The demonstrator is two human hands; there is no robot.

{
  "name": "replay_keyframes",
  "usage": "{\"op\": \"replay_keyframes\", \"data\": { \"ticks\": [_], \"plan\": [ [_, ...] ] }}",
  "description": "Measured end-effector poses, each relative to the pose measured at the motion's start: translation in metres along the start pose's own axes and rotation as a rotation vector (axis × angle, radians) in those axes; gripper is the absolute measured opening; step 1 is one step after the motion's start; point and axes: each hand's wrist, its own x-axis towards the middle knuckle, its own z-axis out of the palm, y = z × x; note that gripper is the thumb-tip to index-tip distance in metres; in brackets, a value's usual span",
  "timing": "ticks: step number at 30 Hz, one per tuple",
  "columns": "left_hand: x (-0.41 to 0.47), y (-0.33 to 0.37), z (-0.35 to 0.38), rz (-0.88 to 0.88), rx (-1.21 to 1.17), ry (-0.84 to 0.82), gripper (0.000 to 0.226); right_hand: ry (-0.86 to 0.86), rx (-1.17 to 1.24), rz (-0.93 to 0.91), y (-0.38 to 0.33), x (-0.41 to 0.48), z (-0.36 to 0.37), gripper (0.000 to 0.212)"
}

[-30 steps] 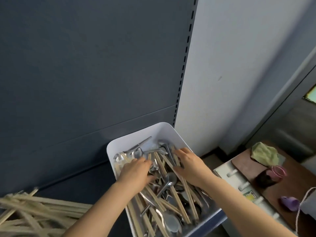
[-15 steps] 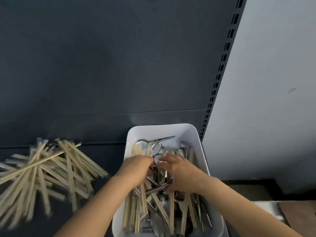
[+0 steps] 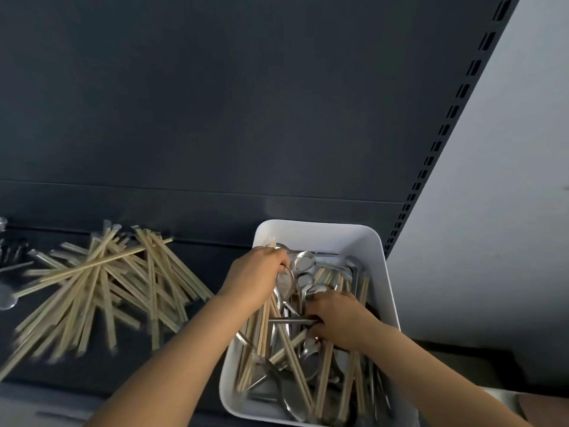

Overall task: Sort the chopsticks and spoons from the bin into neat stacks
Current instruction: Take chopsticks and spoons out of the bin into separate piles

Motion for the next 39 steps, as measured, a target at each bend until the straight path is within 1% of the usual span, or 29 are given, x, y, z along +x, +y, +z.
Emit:
{"op": "replay_keyframes", "data": {
  "ticks": [3, 8, 12, 15, 17, 19, 21, 26, 31, 33, 35, 39],
  "plan": [
    [0.003, -0.005, -0.006, 0.018, -0.031, 0.059, 0.019, 0.035, 0.069, 0.021, 0.002, 0.001, -0.003, 0.018],
    [0.005, -0.014, -0.013, -0.014, -0.15, 0.134, 0.019, 0.092, 0.199, 0.085, 0.009, 0.0, -0.007, 0.01],
    [0.005, -0.017, -0.016, -0.015, -0.228, 0.155, 0.017, 0.097, 0.261, 0.095, 0.011, -0.001, -0.009, 0.018],
    [0.002, -0.017, -0.016, -0.013, -0.308, 0.195, 0.015, 0.135, 0.321, 0.117, 0.011, -0.002, -0.012, 0.027],
    [0.002, -0.017, -0.016, -0.006, -0.344, 0.207, 0.015, 0.176, 0.356, 0.136, 0.01, -0.004, -0.017, 0.024],
    [0.001, -0.017, -0.014, -0.007, -0.379, 0.202, 0.014, 0.233, 0.38, 0.14, 0.01, -0.007, -0.023, 0.018],
    [0.0, -0.016, -0.011, -0.025, -0.399, 0.199, 0.014, 0.31, 0.432, 0.151, 0.009, -0.009, -0.03, 0.017],
    [-0.004, -0.017, -0.007, -0.045, -0.41, 0.228, 0.016, 0.501, 0.653, 0.241, 0.016, -0.016, -0.046, 0.02],
    [-0.011, -0.015, -0.004, -0.015, -0.372, 0.214, 0.02, 0.694, 0.834, 0.267, 0.016, -0.02, -0.056, 0.014],
    [-0.014, -0.014, -0.007, -0.014, -0.34, 0.268, 0.019, 0.738, 0.868, 0.264, 0.015, -0.02, -0.059, 0.013],
    [-0.016, -0.017, -0.016, -0.023, -0.35, 0.371, 0.017, 0.75, 0.879, 0.258, 0.014, -0.021, -0.061, 0.013],
    [-0.016, -0.03, -0.045, -0.094, -0.387, 0.559, 0.014, 0.652, 0.849, 0.276, 0.01, -0.017, -0.059, 0.02]
  ]
}}
